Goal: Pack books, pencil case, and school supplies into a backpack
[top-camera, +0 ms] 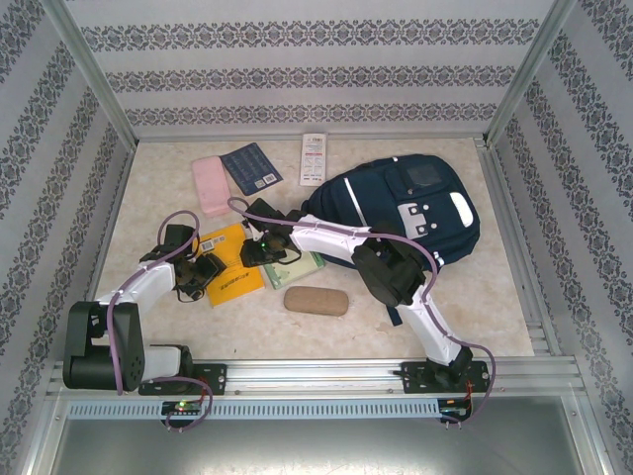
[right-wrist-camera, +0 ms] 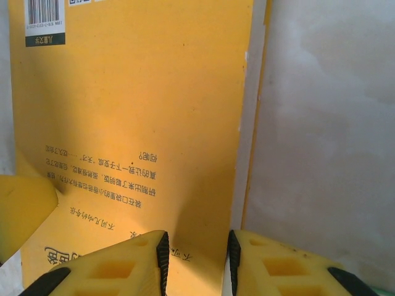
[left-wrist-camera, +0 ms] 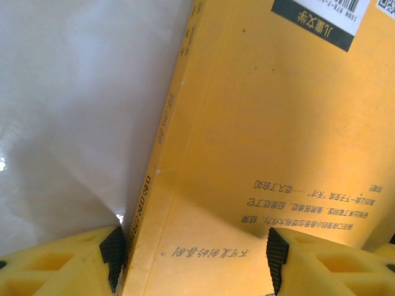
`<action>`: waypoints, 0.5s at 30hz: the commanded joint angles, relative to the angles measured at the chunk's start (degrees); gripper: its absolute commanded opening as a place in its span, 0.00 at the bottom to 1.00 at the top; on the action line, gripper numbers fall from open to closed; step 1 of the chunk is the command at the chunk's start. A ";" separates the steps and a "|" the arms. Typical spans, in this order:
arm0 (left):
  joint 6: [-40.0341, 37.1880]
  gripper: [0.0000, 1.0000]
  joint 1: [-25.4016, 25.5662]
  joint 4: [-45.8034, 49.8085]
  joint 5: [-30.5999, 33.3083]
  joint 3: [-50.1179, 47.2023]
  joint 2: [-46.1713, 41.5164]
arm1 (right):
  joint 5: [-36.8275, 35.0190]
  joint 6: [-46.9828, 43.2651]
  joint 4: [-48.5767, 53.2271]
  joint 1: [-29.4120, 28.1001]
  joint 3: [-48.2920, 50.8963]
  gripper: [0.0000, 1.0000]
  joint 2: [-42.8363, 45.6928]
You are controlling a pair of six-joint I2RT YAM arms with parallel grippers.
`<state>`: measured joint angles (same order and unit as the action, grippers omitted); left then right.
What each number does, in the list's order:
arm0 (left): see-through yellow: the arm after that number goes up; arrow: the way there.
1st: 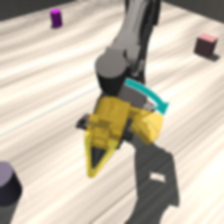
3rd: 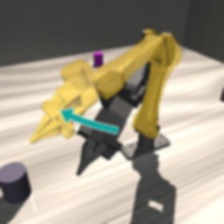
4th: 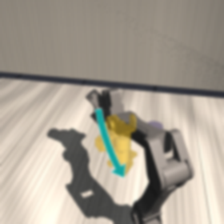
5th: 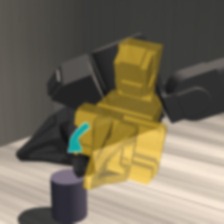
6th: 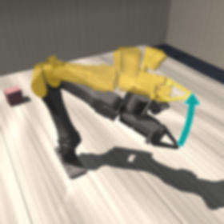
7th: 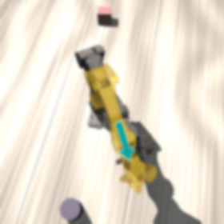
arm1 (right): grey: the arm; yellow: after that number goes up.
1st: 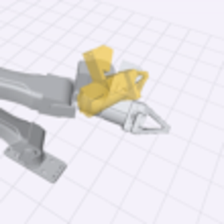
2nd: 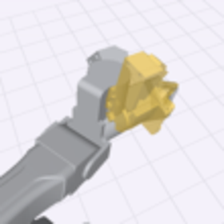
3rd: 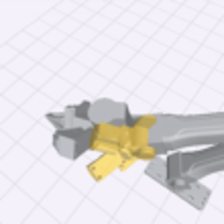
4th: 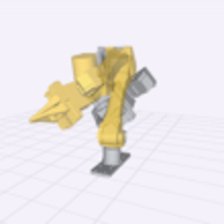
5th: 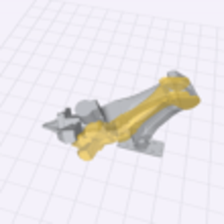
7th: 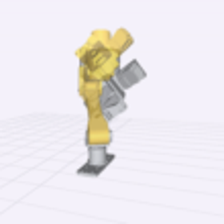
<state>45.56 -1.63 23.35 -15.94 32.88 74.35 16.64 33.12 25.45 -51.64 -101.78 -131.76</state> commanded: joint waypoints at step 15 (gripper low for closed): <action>4.22 0.61 -0.28 -19.64 -23.72 -1.94 -11.91 | 2.34 0.54 0.76 -0.76 1.37 0.30 -0.62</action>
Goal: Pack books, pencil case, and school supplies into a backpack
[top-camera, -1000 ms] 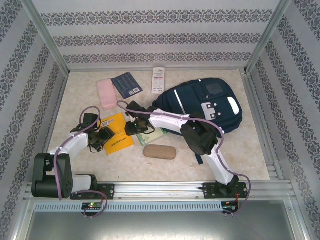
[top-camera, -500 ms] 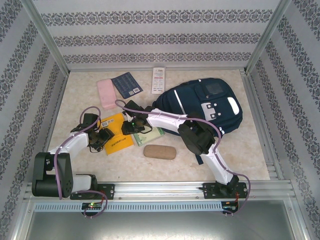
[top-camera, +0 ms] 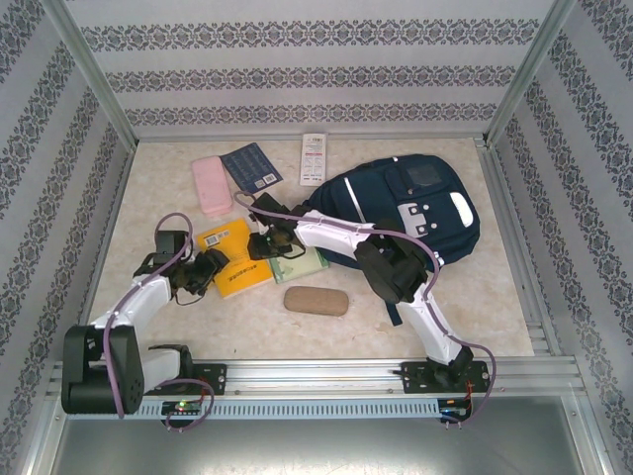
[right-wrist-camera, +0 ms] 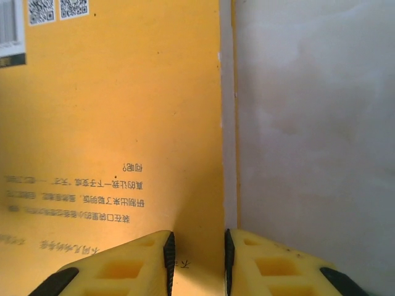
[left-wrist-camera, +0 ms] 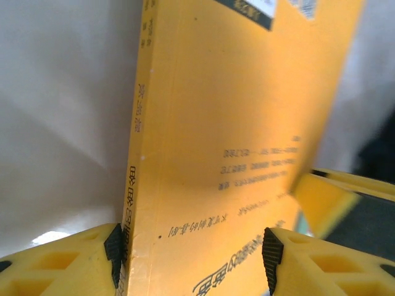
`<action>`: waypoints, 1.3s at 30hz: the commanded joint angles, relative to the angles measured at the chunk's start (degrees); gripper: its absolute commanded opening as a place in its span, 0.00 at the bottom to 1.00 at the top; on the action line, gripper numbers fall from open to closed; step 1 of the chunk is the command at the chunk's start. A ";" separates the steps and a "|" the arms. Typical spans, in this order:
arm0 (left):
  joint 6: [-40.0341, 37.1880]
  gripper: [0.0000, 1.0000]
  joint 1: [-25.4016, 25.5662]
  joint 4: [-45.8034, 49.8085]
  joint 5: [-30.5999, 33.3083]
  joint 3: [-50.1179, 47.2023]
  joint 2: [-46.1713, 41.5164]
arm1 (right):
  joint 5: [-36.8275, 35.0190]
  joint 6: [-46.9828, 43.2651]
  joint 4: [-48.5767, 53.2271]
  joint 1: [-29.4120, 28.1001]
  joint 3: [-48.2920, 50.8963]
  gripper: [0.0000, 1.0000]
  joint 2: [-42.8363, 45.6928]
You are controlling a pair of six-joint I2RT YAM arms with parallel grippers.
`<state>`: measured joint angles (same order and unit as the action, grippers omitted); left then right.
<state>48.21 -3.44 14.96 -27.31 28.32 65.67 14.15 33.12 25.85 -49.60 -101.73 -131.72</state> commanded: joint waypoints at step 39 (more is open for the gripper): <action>-3.81 0.00 2.01 2.33 -10.39 16.87 -2.83 | -17.45 -13.43 9.46 18.06 17.97 0.46 27.60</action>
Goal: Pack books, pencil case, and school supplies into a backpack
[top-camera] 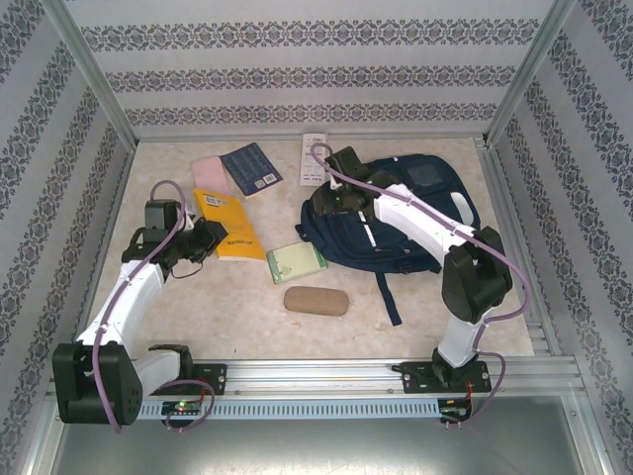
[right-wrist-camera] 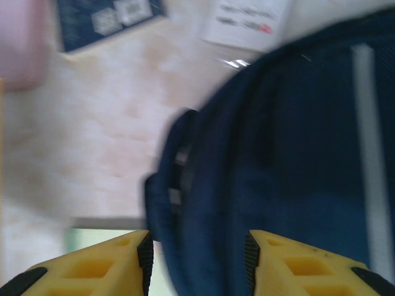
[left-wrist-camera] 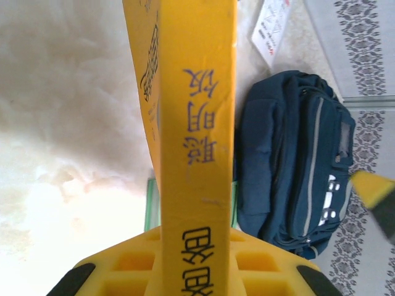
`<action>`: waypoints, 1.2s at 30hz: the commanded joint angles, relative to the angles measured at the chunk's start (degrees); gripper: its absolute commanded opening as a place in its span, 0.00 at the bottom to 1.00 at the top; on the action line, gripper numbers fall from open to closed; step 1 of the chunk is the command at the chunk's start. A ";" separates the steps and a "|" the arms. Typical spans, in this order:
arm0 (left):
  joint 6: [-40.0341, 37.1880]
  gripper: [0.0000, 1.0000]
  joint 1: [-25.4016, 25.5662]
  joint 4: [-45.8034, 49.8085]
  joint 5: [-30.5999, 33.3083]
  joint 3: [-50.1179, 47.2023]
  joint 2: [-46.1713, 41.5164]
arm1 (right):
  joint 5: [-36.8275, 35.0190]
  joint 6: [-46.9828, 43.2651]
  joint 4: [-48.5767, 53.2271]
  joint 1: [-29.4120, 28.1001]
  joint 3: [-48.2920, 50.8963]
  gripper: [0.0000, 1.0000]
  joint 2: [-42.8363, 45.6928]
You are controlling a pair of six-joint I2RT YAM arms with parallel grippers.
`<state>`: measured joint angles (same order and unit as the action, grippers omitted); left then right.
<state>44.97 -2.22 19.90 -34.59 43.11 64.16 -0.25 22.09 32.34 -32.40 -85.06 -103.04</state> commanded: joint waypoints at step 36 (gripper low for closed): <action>15.05 0.00 16.20 -32.83 2.03 5.18 8.42 | -3.12 -7.13 5.28 5.46 -7.42 0.00 9.73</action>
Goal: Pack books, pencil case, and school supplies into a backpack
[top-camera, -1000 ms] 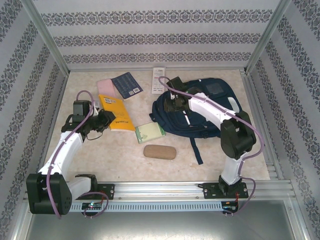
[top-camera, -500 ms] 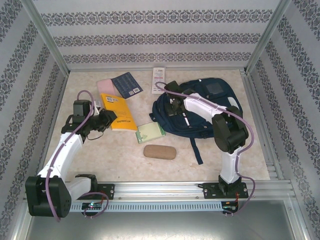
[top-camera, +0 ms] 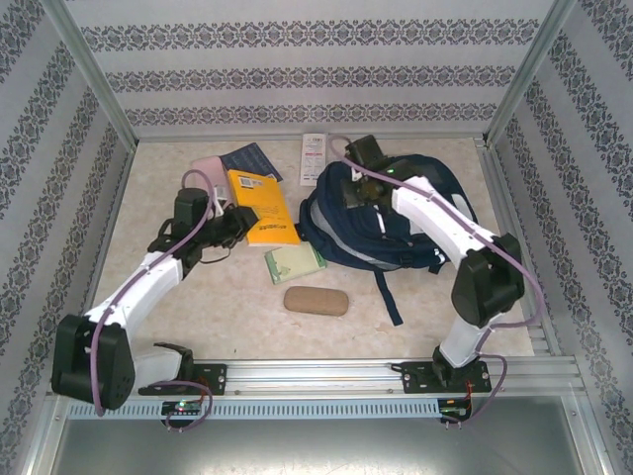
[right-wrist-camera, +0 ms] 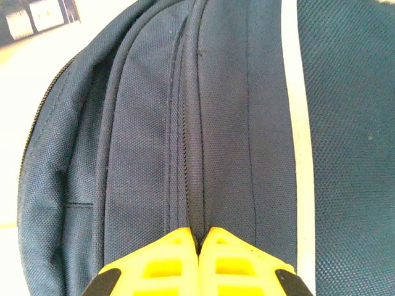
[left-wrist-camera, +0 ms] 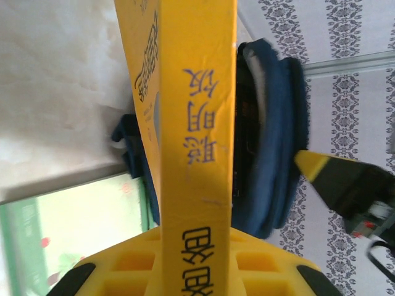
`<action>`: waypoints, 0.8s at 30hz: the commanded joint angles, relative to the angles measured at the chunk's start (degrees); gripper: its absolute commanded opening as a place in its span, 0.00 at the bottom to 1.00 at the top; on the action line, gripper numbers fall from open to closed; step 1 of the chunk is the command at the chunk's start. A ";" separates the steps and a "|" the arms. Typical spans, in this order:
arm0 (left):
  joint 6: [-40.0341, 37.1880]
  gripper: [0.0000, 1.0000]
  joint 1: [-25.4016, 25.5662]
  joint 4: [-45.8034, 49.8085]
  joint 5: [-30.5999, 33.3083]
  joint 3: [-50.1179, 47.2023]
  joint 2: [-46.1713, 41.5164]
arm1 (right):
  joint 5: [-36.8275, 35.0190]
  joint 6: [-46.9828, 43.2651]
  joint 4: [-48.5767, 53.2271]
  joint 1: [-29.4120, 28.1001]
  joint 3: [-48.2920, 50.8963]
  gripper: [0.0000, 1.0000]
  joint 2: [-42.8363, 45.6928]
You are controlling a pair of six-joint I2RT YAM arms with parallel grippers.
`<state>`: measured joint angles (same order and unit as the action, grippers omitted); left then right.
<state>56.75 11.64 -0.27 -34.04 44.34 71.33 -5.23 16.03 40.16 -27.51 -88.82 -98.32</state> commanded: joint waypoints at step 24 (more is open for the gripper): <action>14.26 0.00 29.06 -23.53 13.38 39.79 48.14 | 18.84 11.39 -11.33 12.47 0.09 0.00 15.97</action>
<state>70.87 39.09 -24.62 -23.62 79.07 117.91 11.70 25.41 36.47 -15.46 -87.77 -86.39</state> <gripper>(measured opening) 0.177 0.064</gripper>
